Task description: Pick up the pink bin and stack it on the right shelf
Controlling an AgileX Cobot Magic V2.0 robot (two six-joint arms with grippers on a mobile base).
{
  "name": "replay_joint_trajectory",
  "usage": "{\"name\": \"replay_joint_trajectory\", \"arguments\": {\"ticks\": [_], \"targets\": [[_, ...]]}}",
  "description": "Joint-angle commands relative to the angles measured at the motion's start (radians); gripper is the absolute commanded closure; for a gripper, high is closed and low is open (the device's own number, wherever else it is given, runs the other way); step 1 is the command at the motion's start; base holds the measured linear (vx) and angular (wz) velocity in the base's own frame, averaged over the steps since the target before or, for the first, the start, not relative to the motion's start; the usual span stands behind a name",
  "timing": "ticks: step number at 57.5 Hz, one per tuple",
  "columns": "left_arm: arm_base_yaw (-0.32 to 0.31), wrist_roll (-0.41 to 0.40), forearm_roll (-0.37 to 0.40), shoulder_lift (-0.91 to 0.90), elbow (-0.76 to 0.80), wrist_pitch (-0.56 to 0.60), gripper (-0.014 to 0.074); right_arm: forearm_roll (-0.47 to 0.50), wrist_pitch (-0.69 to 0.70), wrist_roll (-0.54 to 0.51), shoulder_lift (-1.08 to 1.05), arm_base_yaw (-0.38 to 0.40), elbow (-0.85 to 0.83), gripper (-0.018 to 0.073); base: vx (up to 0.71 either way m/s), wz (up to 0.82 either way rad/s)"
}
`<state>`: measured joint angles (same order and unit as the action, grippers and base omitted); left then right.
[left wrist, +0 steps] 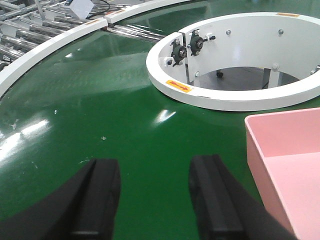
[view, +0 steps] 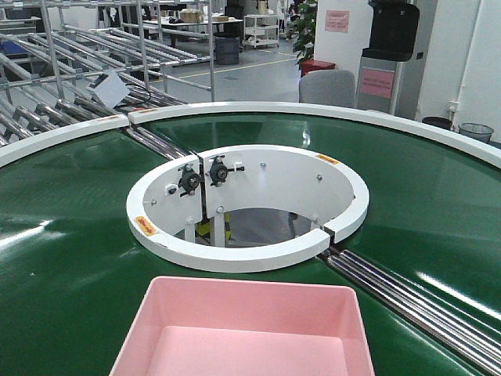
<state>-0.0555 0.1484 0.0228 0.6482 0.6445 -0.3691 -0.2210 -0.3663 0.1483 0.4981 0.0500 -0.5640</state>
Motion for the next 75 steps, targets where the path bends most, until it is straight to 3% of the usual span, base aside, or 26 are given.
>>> {"name": "replay_joint_trajectory", "arguments": {"ticks": [1,6,15,25,30,40,45,50,61,69,75], "targets": [[-0.007,-0.001,0.001,0.002,0.03,0.093,0.0117,-0.007,0.08,-0.006,0.008,0.001,-0.033,0.0172,0.0,0.0],[-0.007,0.001,0.001,0.003,0.03,0.087,0.0117,0.008,0.078,0.002,0.008,0.001,-0.033,0.0113,0.0,0.0],[-0.007,0.002,0.001,0.074,0.031,0.024,0.0117,0.153,-0.014,0.013,0.043,0.001,-0.033,0.0109,0.0,0.0],[-0.007,0.022,0.04,0.236,0.135,-0.069,0.0117,0.287,-0.174,-0.148,0.228,0.001,-0.077,0.0121,0.0,0.0],[-0.017,0.092,0.096,0.328,0.22,-0.071,0.0117,0.381,-0.193,-0.262,0.346,0.001,-0.141,0.0121,0.0,0.0],[-0.094,0.25,0.325,0.545,0.411,-0.088,0.0119,0.565,-0.215,-0.425,0.6,-0.028,-0.309,0.0121,0.0,0.0],[-0.118,0.255,0.354,0.657,0.498,-0.121,0.0125,0.562,-0.242,-0.409,0.719,-0.092,-0.406,0.0121,0.0,0.0],[-0.135,0.227,0.35,0.761,0.575,-0.17,0.0127,0.521,-0.29,-0.318,0.84,-0.153,-0.506,0.0121,0.0,0.0],[-0.139,0.122,0.349,0.955,0.711,-0.293,0.0127,0.34,-0.411,-0.116,1.048,-0.263,-0.696,0.0121,0.0,0.0],[-0.146,0.106,0.349,1.044,0.762,-0.363,0.0127,0.227,-0.445,0.048,1.131,-0.303,-0.736,0.0121,0.0,0.0],[-0.154,0.105,0.348,1.087,0.766,-0.365,0.0127,0.221,-0.422,0.077,1.166,-0.319,-0.736,0.0121,0.0,0.0]]}}
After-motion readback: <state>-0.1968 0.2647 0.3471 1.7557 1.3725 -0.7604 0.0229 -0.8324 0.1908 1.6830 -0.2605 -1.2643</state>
